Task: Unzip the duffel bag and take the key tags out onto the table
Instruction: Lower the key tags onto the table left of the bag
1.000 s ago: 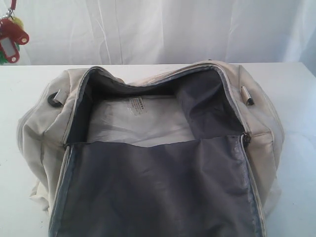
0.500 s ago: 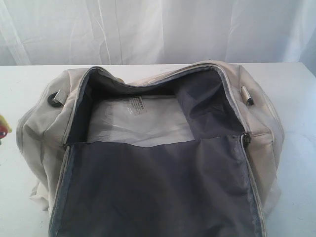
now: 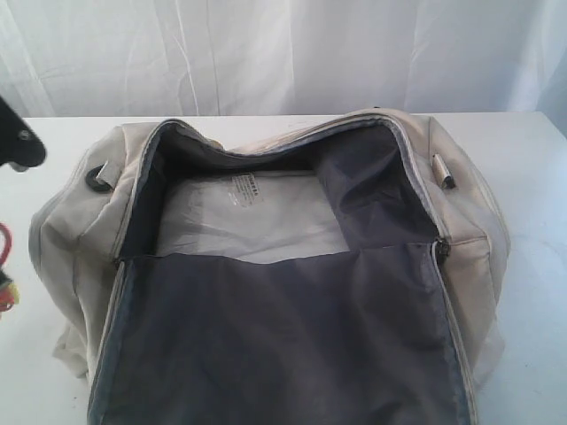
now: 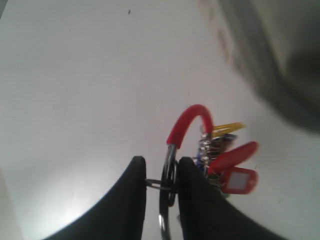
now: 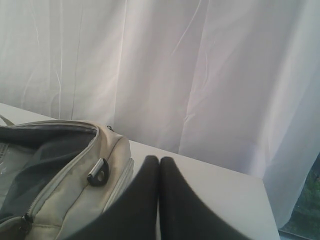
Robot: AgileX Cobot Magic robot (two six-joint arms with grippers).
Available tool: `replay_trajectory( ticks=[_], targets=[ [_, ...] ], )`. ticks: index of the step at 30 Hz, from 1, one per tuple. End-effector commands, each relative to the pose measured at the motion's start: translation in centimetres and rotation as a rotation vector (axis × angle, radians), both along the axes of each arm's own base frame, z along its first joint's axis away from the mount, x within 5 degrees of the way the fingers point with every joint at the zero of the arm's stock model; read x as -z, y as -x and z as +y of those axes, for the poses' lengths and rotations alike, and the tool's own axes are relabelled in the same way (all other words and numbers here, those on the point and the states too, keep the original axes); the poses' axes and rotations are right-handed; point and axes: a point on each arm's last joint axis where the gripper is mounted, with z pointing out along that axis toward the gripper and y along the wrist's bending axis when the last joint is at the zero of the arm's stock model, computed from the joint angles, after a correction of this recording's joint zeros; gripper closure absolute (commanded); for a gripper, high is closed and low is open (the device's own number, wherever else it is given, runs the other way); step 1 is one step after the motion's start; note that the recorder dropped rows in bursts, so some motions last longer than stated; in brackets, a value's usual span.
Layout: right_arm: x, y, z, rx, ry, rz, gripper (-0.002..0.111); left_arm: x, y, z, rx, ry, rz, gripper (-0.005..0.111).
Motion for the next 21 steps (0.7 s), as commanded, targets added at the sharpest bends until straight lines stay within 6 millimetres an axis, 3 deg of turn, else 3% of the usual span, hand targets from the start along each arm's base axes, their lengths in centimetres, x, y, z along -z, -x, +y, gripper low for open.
replay_trajectory(
  ticks=[1,5,8,16,18,21],
  targets=[
    [0.0,0.0,-0.1,0.008,0.004,-0.011,0.108,3.1,-3.2,-3.0,0.065,0.127,-0.044,0.107],
    [0.0,0.0,-0.1,0.005,0.004,-0.013,0.108,6.1,-6.5,-6.2,0.055,0.222,0.018,0.107],
    [0.0,0.0,-0.1,0.004,0.004,-0.016,0.108,6.6,-8.8,-8.5,0.051,0.285,0.062,0.107],
    [-0.1,0.0,0.0,0.001,0.003,-0.024,0.108,8.1,-11.1,-16.8,0.240,0.312,0.148,0.107],
    [-0.1,0.0,0.0,0.001,0.003,-0.024,0.108,8.4,-11.3,-17.5,0.246,0.267,0.182,0.107],
    [-0.1,0.0,0.0,0.001,0.003,-0.024,0.108,7.0,-11.4,-15.7,0.162,0.111,0.241,0.107]
  ],
)
